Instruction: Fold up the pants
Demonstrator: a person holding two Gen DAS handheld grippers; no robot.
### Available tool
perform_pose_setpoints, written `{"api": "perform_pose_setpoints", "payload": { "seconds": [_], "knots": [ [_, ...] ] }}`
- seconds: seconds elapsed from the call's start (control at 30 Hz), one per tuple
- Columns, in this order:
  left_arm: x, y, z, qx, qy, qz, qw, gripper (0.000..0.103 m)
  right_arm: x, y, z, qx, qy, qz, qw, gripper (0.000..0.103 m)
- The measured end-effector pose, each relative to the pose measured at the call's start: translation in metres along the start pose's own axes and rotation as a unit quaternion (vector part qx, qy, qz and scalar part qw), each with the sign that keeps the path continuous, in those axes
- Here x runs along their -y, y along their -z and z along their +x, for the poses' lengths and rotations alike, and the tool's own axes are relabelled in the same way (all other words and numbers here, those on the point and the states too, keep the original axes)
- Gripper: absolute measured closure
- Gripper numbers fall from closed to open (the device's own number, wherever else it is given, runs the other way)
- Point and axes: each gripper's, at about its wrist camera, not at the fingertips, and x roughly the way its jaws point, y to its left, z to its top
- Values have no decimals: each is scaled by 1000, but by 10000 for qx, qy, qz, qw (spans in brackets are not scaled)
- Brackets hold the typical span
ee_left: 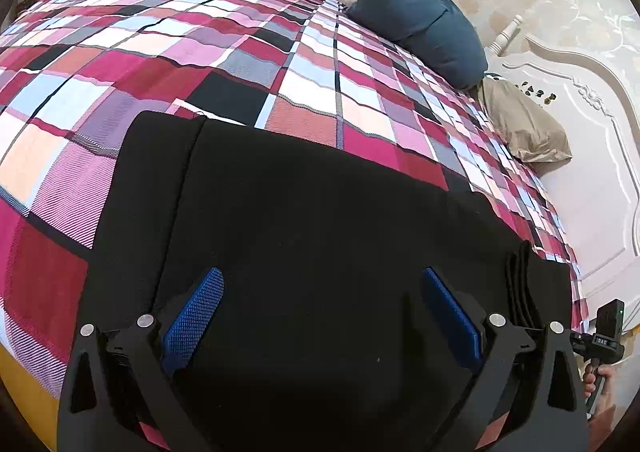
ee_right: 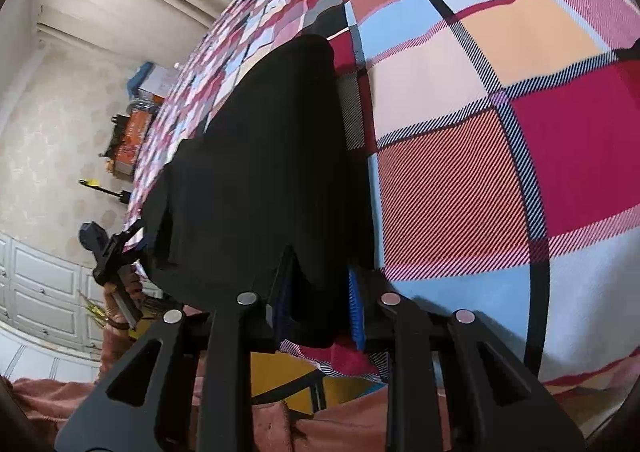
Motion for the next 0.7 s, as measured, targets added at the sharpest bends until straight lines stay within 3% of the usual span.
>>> {"api": "perform_pose_setpoints", "payload": {
  "seconds": [0.17, 0.23, 0.3, 0.33, 0.37, 0.47, 0.7],
  "knots": [
    [-1, 1, -1, 7, 55, -6, 10000, 5, -9, 0, -1, 103, 401, 3, 9991, 71],
    [-1, 2, -2, 0, 71, 16, 10000, 5, -16, 1, -5, 228, 691, -81, 9973, 56],
    [-1, 1, -2, -24, 85, 47, 9999, 5, -23, 2, -12, 411, 1039, -143, 9936, 50],
    [-1, 1, -2, -34, 88, 63, 9999, 5, -29, 2, -19, 582, 1349, -171, 9890, 44],
    [-1, 1, -2, -44, 82, 86, 9999, 5, -37, 2, -27, 805, 1837, -224, 9794, 42],
    [1, 2, -1, -54, 32, 146, 9999, 5, -63, 4, -37, 1245, 2699, -482, 9536, 36],
    [9, 4, 1, -153, -169, 551, 9982, 5, -128, 5, -12, 1558, 2555, -1020, 9487, 30]
  ]
}}
